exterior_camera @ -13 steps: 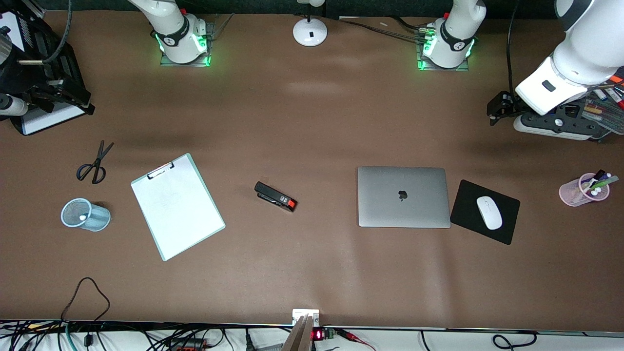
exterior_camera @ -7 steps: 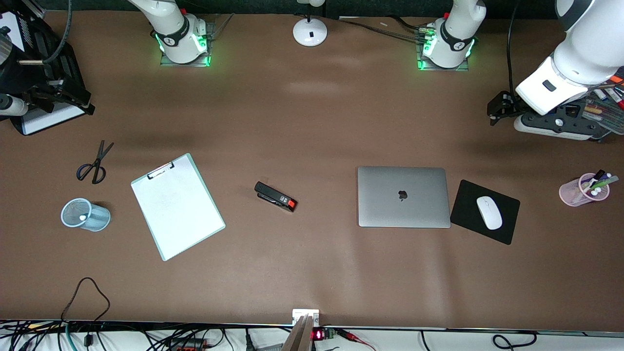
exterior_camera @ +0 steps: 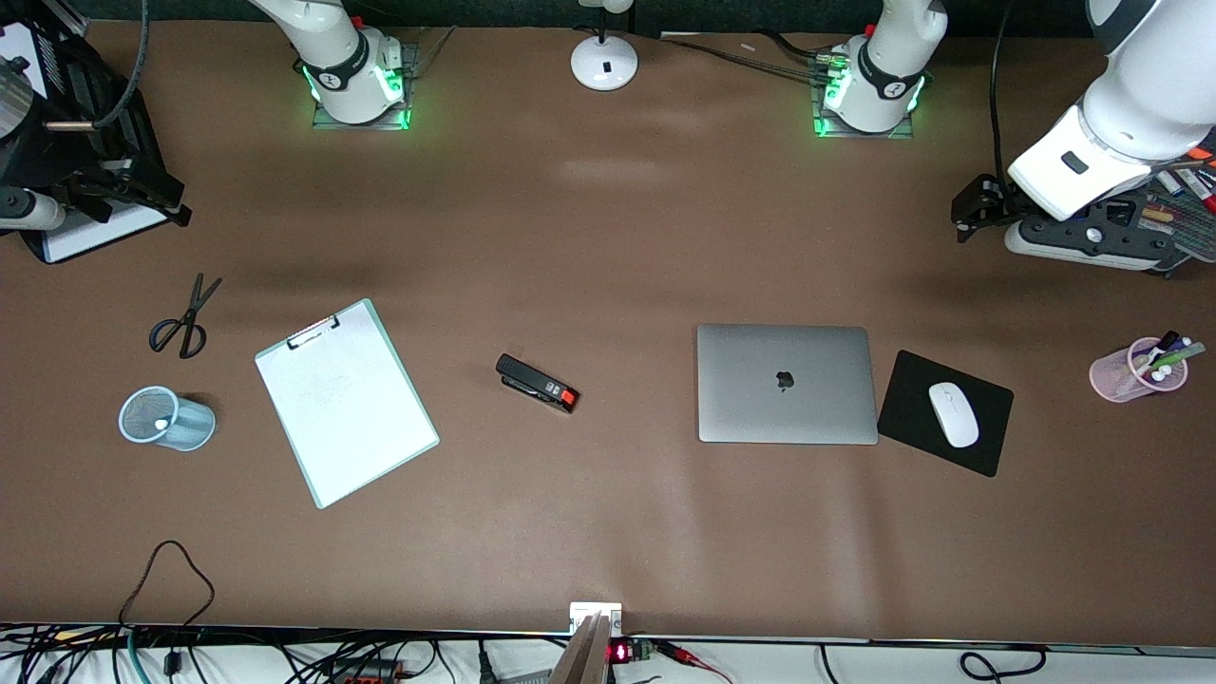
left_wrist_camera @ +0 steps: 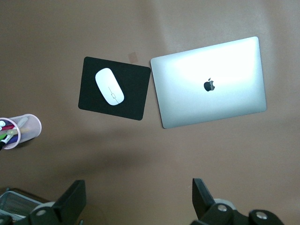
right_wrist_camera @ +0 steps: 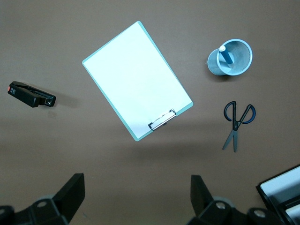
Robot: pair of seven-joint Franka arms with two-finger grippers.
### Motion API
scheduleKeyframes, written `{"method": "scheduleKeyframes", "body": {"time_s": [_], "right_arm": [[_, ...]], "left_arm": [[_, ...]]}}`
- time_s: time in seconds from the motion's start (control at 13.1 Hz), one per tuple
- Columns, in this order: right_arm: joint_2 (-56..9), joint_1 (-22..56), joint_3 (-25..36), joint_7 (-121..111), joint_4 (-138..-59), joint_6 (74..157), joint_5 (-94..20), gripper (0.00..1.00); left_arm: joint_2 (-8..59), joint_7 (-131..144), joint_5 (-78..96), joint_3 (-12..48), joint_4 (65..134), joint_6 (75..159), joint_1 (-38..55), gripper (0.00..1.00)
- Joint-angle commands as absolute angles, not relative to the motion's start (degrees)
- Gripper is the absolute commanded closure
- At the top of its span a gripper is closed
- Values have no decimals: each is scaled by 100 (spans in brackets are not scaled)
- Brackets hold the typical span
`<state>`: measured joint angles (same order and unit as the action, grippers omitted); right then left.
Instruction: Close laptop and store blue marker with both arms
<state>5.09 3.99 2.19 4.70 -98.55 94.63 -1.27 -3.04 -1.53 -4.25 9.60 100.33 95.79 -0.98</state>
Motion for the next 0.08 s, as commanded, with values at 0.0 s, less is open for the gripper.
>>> {"method": "scheduleKeyframes", "body": {"time_s": [0.0], "right_arm": [[492, 448, 220, 483, -9765, 9448, -132, 0]], "left_arm": [[-220, -202, -466, 975, 9835, 9431, -88, 0]]}}
